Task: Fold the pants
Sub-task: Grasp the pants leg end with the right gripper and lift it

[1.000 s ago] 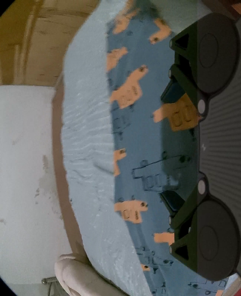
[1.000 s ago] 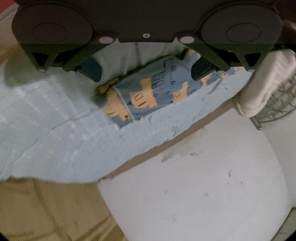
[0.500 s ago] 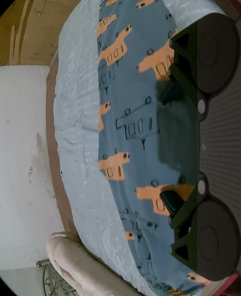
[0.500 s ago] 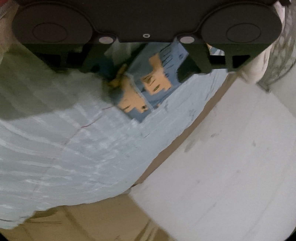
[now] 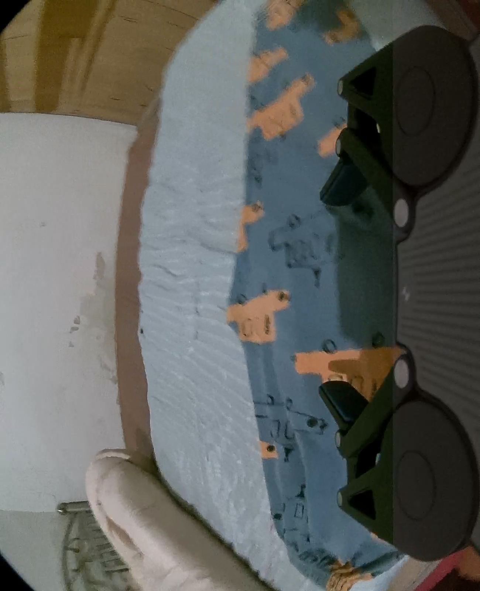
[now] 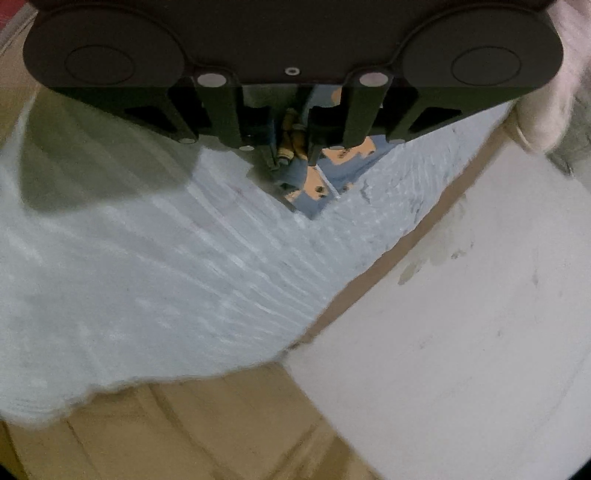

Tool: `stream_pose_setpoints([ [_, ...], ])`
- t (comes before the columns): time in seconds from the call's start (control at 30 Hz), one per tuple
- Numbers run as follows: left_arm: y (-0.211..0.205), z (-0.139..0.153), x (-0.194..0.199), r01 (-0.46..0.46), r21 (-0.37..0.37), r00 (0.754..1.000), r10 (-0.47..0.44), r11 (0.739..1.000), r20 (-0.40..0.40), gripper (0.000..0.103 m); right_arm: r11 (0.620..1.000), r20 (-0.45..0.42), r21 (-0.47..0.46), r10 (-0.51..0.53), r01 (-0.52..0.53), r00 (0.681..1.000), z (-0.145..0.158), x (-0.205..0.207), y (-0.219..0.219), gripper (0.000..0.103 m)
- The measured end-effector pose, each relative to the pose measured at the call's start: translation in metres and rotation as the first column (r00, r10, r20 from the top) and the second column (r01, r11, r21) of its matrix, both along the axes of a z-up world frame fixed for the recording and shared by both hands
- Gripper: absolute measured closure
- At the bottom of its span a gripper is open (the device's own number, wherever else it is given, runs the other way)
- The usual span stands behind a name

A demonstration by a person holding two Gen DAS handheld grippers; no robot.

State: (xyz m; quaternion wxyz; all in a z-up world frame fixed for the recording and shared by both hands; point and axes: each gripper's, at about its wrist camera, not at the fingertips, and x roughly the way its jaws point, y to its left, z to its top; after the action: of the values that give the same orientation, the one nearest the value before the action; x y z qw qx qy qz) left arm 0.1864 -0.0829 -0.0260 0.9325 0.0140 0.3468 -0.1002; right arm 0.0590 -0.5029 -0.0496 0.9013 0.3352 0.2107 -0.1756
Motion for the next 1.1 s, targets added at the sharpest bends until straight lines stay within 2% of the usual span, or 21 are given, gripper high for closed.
stream_pose_setpoints([
  [0.1, 0.009, 0.010, 0.001, 0.005, -0.127, 1.000, -0.006, 0.992, -0.008, 0.001, 0.989, 0.001, -0.132, 0.064, -0.063, 0.998, 0.018, 0.009, 0.020, 0.088],
  [0.2, 0.017, 0.017, 0.000, 0.002, -0.236, 1.000, -0.004, 0.972, -0.010, 0.001, 0.952, -0.004, -0.273, 0.144, -0.139, 0.990, 0.040, 0.019, 0.046, 0.088],
  [0.33, 0.025, 0.019, -0.003, -0.004, -0.308, 1.000, 0.003, 0.951, -0.004, 0.001, 0.861, -0.008, -0.441, 0.278, -0.253, 0.961, 0.064, 0.030, 0.094, 0.088],
  [0.4, 0.027, 0.019, -0.004, -0.009, -0.329, 1.000, 0.007, 0.944, -0.009, 0.001, 0.804, -0.023, -0.498, 0.362, -0.325, 0.932, 0.070, 0.033, 0.123, 0.088],
  [0.53, 0.028, 0.012, -0.005, -0.017, -0.347, 0.999, 0.004, 0.938, -0.037, 0.001, 0.697, -0.096, -0.552, 0.493, -0.458, 0.865, 0.060, 0.031, 0.177, 0.088],
  [0.63, 0.024, 0.007, -0.005, -0.012, -0.340, 0.999, -0.007, 0.940, -0.054, 0.001, 0.646, -0.180, -0.518, 0.558, -0.560, 0.810, 0.029, 0.033, 0.210, 0.088],
  [0.7, 0.021, 0.003, -0.006, 0.000, -0.342, 0.998, -0.022, 0.940, -0.063, 0.001, 0.622, -0.238, -0.500, 0.570, -0.603, 0.786, 0.004, 0.035, 0.224, 0.088],
  [0.77, 0.018, -0.001, -0.005, 0.014, -0.351, 0.996, -0.042, 0.936, -0.073, 0.001, 0.621, -0.256, -0.497, 0.562, -0.606, 0.786, -0.014, 0.035, 0.230, 0.088],
  [0.87, 0.007, -0.006, -0.001, 0.045, -0.379, 0.992, -0.085, 0.924, -0.088, 0.001, 0.650, -0.215, -0.487, 0.559, -0.584, 0.801, -0.016, 0.030, 0.223, 0.088],
  [0.97, -0.009, -0.010, 0.008, 0.102, -0.432, 0.981, -0.162, 0.896, -0.105, 0.001, 0.679, -0.171, -0.465, 0.561, -0.568, 0.810, -0.017, 0.024, 0.219, 0.087],
  [1.03, -0.021, -0.013, 0.017, 0.135, -0.473, 0.967, -0.220, 0.871, -0.128, 0.002, 0.718, -0.108, -0.423, 0.565, -0.553, 0.818, -0.018, 0.022, 0.212, 0.085],
  [1.1, -0.032, -0.017, 0.026, 0.149, -0.503, 0.954, -0.258, 0.851, -0.155, 0.008, 0.789, -0.007, -0.311, 0.556, -0.530, 0.831, -0.020, 0.016, 0.196, 0.085],
])
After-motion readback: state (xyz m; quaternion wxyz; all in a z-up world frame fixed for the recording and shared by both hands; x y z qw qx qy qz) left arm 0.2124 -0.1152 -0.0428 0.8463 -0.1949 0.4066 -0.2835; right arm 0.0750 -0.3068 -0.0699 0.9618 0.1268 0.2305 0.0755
